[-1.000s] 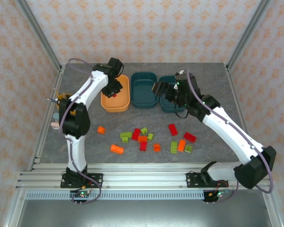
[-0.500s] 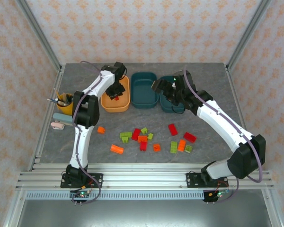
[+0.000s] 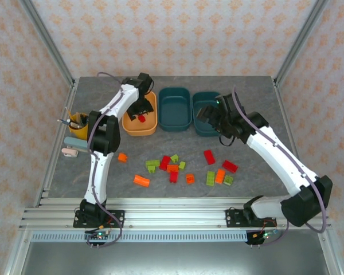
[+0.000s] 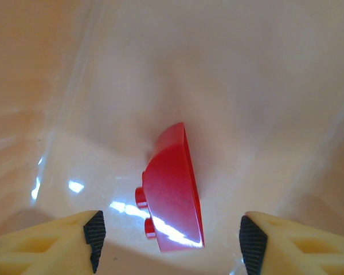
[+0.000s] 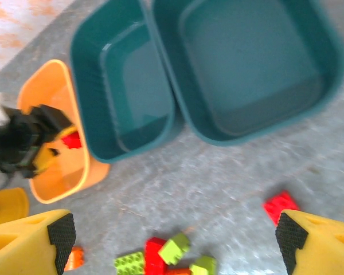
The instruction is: Sort the legos into containers by color
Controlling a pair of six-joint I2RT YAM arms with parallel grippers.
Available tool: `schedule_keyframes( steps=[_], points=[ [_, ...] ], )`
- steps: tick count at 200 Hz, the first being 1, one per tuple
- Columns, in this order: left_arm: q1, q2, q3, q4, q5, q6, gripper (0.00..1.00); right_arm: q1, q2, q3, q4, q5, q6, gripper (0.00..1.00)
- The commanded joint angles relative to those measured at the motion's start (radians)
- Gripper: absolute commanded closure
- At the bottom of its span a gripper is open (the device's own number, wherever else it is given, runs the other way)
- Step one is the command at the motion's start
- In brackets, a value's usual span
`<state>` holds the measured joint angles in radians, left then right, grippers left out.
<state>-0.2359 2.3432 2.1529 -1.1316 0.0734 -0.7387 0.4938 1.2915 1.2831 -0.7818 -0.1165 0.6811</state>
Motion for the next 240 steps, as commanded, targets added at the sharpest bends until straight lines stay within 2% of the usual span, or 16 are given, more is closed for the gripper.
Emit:
schedule_keyframes(
  steps=[1,30,54,74,99,129,148,167,202,240],
  points=[
    [-0.017,-0.201,-0.02,0.009,-0.014,0.021,0.28,-0.004,-0.047,0.016,-0.252,0.087,0.027,0.09],
    [-0.064,-0.376,-0.143,0.054,0.005,0.062,0.25,-0.005,-0.09,-0.05,-0.427,0.067,0.067,0.11],
    [-0.139,-0.539,-0.3,0.115,0.045,0.106,0.25,-0.006,-0.142,-0.177,-0.488,0.031,0.109,0.13],
    [-0.219,-0.669,-0.47,0.179,0.081,0.122,0.24,-0.006,-0.184,-0.304,-0.451,-0.019,0.134,0.16],
    [-0.323,-0.831,-0.709,0.291,0.147,0.108,0.25,-0.008,-0.21,-0.427,-0.389,-0.021,0.152,0.21],
    [-0.47,-0.995,-0.943,0.403,0.155,0.078,0.25,-0.012,-0.195,-0.536,-0.269,-0.059,0.173,0.27],
    [-0.532,-1.067,-1.054,0.456,0.152,0.026,0.25,-0.015,-0.177,-0.577,-0.222,-0.051,0.177,0.3],
    [-0.556,-1.107,-1.105,0.469,0.142,-0.013,0.25,-0.018,-0.158,-0.601,-0.19,-0.038,0.17,0.33],
    [-0.562,-1.12,-1.092,0.451,0.12,-0.011,0.25,-0.023,-0.13,-0.64,-0.136,-0.045,0.16,0.36],
    [-0.561,-1.104,-1.068,0.442,0.123,-0.001,0.25,-0.082,-0.131,-0.687,-0.085,-0.076,0.133,0.39]
  ],
)
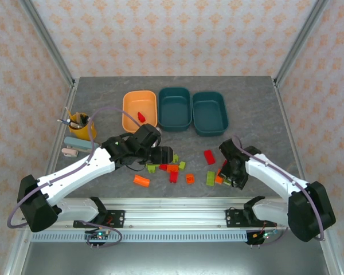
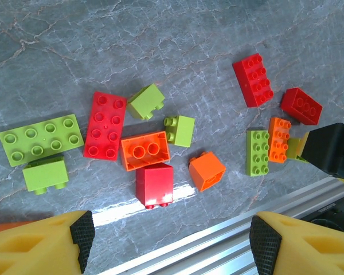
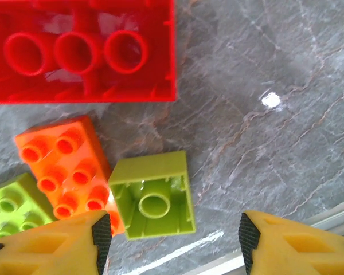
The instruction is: Sort the legos into containers by color
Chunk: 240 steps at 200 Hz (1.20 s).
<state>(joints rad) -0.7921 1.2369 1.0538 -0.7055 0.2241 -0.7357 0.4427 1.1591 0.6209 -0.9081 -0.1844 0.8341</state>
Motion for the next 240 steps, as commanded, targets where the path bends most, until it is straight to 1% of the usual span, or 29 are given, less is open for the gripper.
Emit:
schedule_keyframes(
  steps=[1,31,107,115,137,164,189,209,236,240],
  points=[
    [-0.005,0.002,0.031,0.016,-0.028,-0.004,0.25,-0.033,0.002,-0.026,0.042,-0.009,-0.02,0.39],
    [-0.005,0.005,0.026,0.021,-0.027,-0.01,0.25,-0.053,0.008,-0.029,0.062,-0.024,-0.037,0.4],
    [-0.006,0.014,0.038,0.031,-0.028,-0.013,0.25,-0.055,0.019,-0.047,0.072,-0.024,0.005,0.5],
    [-0.007,0.011,0.037,0.039,-0.022,-0.012,0.25,-0.053,0.019,-0.047,0.075,-0.019,0.009,0.5],
    [-0.009,0.004,0.031,0.069,0.004,-0.001,0.25,-0.055,0.079,-0.036,0.08,-0.013,0.005,0.51],
    [-0.015,0.003,0.023,0.118,0.068,0.009,0.25,-0.055,0.128,-0.03,0.103,-0.009,0.003,0.54],
    [-0.017,0.001,0.014,0.156,0.108,0.001,0.24,-0.055,0.145,-0.013,0.106,0.01,-0.001,0.6],
    [-0.018,-0.001,0.02,0.166,0.109,-0.014,0.24,-0.054,0.113,0.018,0.073,0.044,-0.008,0.65],
    [-0.014,0.008,0.076,0.152,0.089,-0.032,0.23,-0.054,0.029,0.12,-0.019,0.114,-0.051,0.66],
    [-0.012,0.011,0.09,0.146,0.084,-0.034,0.23,-0.054,-0.002,0.143,-0.031,0.12,-0.059,0.66]
  ],
)
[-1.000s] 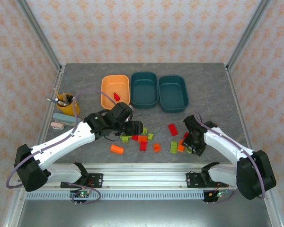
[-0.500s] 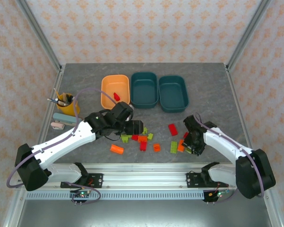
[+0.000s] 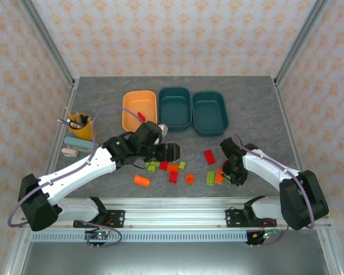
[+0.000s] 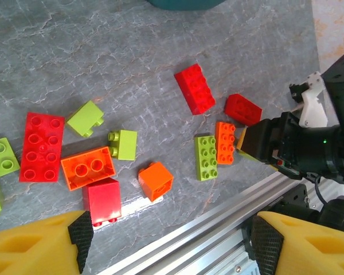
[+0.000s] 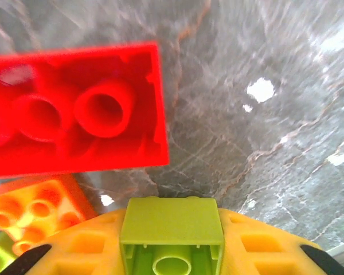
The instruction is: Sort the legos into containers by color
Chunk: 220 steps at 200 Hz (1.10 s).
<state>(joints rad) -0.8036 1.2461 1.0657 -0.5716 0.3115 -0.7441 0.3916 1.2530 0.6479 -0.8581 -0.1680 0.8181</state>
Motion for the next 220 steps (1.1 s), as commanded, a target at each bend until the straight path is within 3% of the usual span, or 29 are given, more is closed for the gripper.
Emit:
schedule_keyframes(
  steps=[1,30,89,128,176,220],
  points=[
    [0.0,0.003,0.082,0.01,-0.004,-0.026,0.23,-0.003,-0.097,0.122,-0.083,0.104,-0.045,0.66],
    [0.049,0.053,0.205,-0.017,0.01,-0.028,0.21,-0.002,-0.075,0.33,-0.097,0.099,-0.129,0.66],
    [0.221,0.204,0.428,-0.096,-0.011,-0.036,0.2,-0.007,0.461,0.852,-0.044,0.088,-0.258,0.66],
    [0.289,0.279,0.465,-0.09,-0.012,-0.034,0.2,-0.068,0.789,1.138,-0.059,0.047,-0.267,0.65],
    [0.305,0.302,0.436,-0.083,-0.028,-0.029,0.2,-0.095,1.046,1.365,-0.123,-0.009,-0.289,0.64],
    [0.305,0.278,0.382,-0.083,-0.03,-0.032,0.2,-0.094,1.069,1.41,-0.149,0.005,-0.3,0.45]
  ],
)
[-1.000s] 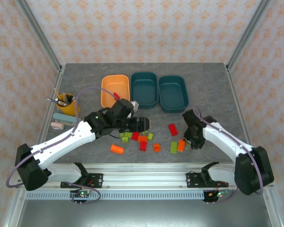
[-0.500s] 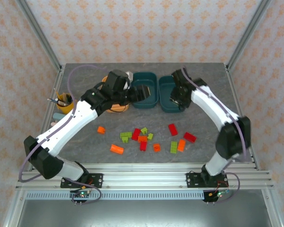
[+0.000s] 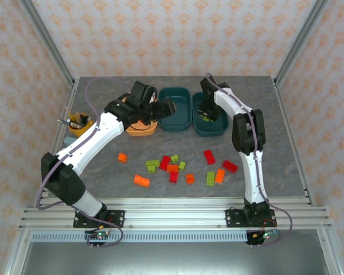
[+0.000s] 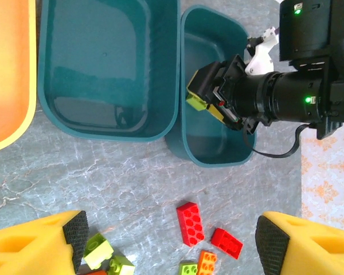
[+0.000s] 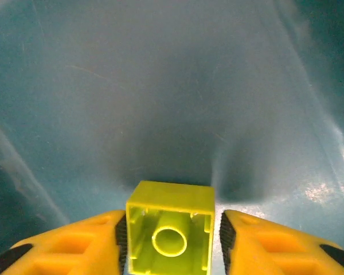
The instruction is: Sort the legos into containers by color
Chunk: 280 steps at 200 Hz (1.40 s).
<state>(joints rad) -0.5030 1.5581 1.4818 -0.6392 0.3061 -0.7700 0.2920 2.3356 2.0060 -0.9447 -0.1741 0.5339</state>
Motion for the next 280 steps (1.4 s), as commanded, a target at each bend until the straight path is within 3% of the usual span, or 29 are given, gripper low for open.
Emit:
schedule_keyframes(
  steps=[1,25,135,222,280],
  points=[
    [0.005,-0.035,-0.035,-0.015,-0.025,-0.006,0.2,0.005,-0.014,0.052,-0.063,0.01,-0.016,0.45],
    [0.004,-0.046,-0.051,-0.017,-0.025,-0.006,0.2,0.006,-0.066,0.045,-0.063,0.019,-0.022,0.39],
    [0.005,-0.128,0.057,-0.164,-0.047,0.05,0.2,0.015,-0.471,-0.03,-0.154,0.048,-0.071,0.38],
    [0.005,-0.338,-0.089,-0.247,-0.013,0.072,0.2,0.059,-0.909,-0.453,-0.196,0.041,0.012,0.38],
    [0.006,-0.49,-0.281,-0.277,-0.005,0.036,0.2,0.096,-1.085,-0.65,-0.221,0.046,0.076,0.38]
  ],
)
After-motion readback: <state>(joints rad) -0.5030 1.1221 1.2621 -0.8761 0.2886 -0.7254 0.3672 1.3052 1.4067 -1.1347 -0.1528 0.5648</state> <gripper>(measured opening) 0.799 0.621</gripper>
